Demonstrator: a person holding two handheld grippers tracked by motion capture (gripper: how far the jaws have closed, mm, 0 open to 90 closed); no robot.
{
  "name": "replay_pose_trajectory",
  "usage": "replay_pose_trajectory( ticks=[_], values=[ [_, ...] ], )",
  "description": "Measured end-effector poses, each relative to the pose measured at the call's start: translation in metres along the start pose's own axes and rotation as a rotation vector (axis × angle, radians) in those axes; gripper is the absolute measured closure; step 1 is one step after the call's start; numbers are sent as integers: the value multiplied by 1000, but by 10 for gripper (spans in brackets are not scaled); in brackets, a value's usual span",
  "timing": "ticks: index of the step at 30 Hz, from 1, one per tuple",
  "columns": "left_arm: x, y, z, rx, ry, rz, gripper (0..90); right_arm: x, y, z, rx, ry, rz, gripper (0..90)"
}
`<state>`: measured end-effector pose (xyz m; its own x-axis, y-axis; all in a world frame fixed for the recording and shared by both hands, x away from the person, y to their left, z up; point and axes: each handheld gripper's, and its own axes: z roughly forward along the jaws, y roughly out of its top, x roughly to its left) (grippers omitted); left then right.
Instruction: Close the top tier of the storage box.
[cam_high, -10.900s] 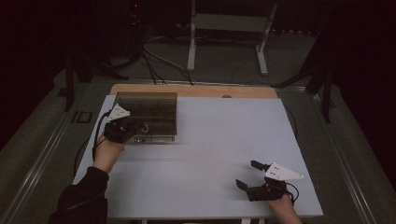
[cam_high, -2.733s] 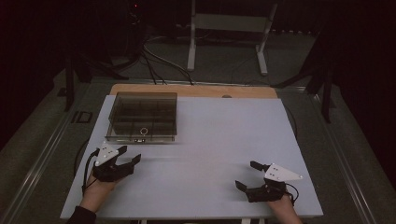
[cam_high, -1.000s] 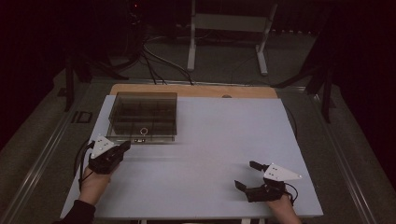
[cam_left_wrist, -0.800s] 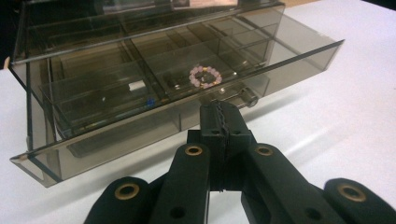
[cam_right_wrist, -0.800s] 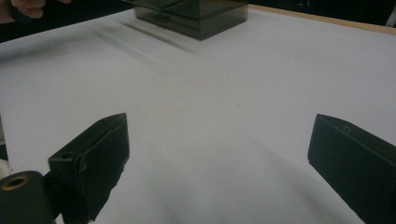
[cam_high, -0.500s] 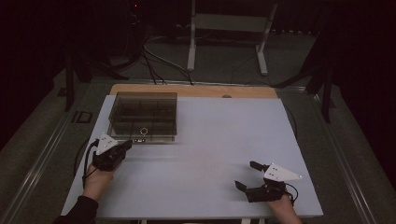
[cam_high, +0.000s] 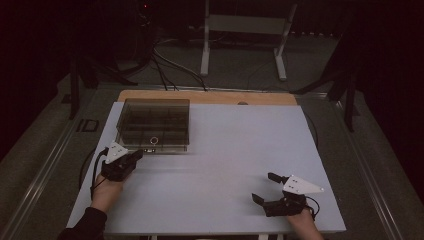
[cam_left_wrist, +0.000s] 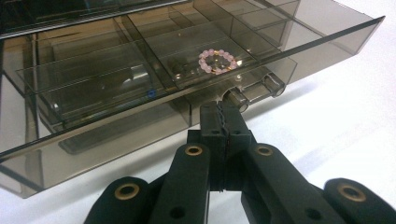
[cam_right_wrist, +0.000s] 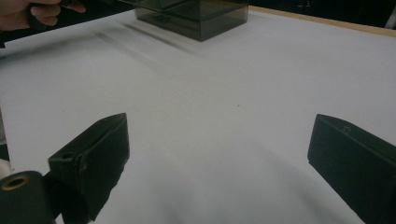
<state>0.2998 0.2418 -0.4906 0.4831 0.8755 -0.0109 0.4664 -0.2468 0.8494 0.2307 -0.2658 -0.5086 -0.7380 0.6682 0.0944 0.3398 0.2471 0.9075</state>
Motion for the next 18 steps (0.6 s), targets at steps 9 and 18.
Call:
replay_pose_trajectory(
  ticks=[9, 18],
  values=[
    [0, 1, 1, -6, -7, -1, 897, 0, 0, 0, 2, 0, 0, 56],
    [3, 5, 5, -11, 3, -10, 897, 0, 0, 0, 3, 0, -2, 55]
  ],
)
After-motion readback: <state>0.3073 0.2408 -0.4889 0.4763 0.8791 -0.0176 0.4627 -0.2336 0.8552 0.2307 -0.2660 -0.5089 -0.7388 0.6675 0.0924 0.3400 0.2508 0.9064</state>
